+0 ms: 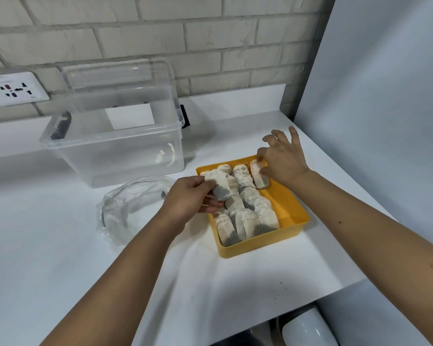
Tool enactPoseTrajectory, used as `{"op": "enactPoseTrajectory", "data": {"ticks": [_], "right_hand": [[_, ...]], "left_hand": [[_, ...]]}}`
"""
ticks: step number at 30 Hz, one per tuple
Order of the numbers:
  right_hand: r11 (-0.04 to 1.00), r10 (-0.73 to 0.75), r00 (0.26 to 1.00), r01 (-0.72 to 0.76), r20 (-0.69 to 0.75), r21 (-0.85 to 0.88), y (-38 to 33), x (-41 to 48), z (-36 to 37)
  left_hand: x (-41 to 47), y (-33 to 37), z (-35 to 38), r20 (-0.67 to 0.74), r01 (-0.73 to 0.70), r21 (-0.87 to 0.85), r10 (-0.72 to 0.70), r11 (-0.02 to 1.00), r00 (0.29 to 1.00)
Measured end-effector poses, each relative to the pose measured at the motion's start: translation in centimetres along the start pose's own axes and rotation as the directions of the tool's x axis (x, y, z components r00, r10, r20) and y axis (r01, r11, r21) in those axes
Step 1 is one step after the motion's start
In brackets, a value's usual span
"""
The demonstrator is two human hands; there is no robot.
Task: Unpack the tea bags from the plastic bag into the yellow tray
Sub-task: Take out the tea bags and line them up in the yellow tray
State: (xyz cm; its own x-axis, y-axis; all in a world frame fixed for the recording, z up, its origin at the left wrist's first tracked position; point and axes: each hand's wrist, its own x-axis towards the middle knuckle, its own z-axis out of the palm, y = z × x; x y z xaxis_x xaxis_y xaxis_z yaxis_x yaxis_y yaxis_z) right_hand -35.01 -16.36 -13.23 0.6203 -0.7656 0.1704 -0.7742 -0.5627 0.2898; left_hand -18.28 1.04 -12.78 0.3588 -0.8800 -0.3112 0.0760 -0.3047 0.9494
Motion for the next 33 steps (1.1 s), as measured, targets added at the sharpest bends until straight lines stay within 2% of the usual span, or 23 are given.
{"op": "enactPoseTrajectory", "data": {"ticks": [2, 4, 6, 7, 9, 12, 16, 19, 22, 25, 28, 30, 33], "right_hand": [[0.985, 0.047, 0.986, -0.019, -0.158, 0.173, -0.5, -1.1, -1.5], [0.87, 0.12, 0.965, 0.01, -0.232, 0.493, -1.5, -2.5, -3.4], [0.672, 0.076, 0.989, 0.041, -0.124, 0.739, -2.5, -3.8, -4.8], [0.614, 0.026, 0.998, 0.03, -0.058, 0.789, -2.9, -4.3, -5.2], [0.57, -0.012, 1.0, -0.004, 0.014, 0.822, -3.4, -4.9, -5.5], [0.549, 0.015, 1.0, -0.026, 0.022, 0.835, -3.7, -5.1, -5.6], [0.572, 0.026, 0.999, -0.031, 0.019, 0.82, -3.0, -5.4, -6.1], [0.584, 0.153, 0.988, -0.087, -0.004, 0.807, -0.5, -5.0, -6.4], [0.714, 0.227, 0.974, -0.182, 0.021, 0.676, 1.9, -4.2, -5.7], [0.843, 0.124, 0.976, -0.2, 0.181, 0.499, 2.8, -3.7, -4.4], [0.867, 0.063, 0.958, -0.191, 0.279, 0.461, 2.8, -3.3, -3.5], [0.898, 0.053, 0.957, -0.171, 0.285, 0.406, 2.2, -2.9, -2.8], [0.956, 0.079, 0.976, -0.132, 0.203, 0.262, 1.0, -2.2, -1.3]], "left_hand": [[-0.1, -0.1, 0.0, 0.011, 0.002, -0.02, -0.002, 1.0, 1.0], [-0.2, 0.0, 0.1, 0.03, 0.001, -0.03, 0.0, 1.0, 1.0], [-0.5, 0.1, 0.4, 0.06, -0.004, -0.028, 0.006, 1.0, 0.998], [-0.6, 0.2, 0.6, 0.074, -0.008, -0.026, 0.01, 1.0, 0.997], [-0.8, 0.4, 0.8, 0.084, -0.022, -0.021, 0.023, 1.0, 0.996], [-1.0, 0.7, 1.0, 0.072, -0.036, -0.012, 0.037, 0.999, 0.997], [-0.9, 0.6, 0.9, 0.053, -0.036, -0.039, 0.038, 0.999, 0.998], [-0.8, 0.3, 0.4, 0.015, -0.052, -0.054, 0.053, 0.997, 0.998], [-0.8, 0.3, -0.2, -0.011, -0.052, -0.046, 0.051, 0.998, 0.999], [-0.9, 0.5, -0.4, -0.011, -0.055, -0.034, 0.055, 0.998, 0.998], [-0.9, 0.4, -0.5, -0.011, -0.054, -0.019, 0.053, 0.998, 0.999], [-0.7, 0.3, -0.5, -0.014, -0.052, 0.004, 0.052, 0.999, 0.999], [-0.5, 0.1, -0.3, -0.007, -0.054, 0.037, 0.054, 0.998, 0.998]]}}
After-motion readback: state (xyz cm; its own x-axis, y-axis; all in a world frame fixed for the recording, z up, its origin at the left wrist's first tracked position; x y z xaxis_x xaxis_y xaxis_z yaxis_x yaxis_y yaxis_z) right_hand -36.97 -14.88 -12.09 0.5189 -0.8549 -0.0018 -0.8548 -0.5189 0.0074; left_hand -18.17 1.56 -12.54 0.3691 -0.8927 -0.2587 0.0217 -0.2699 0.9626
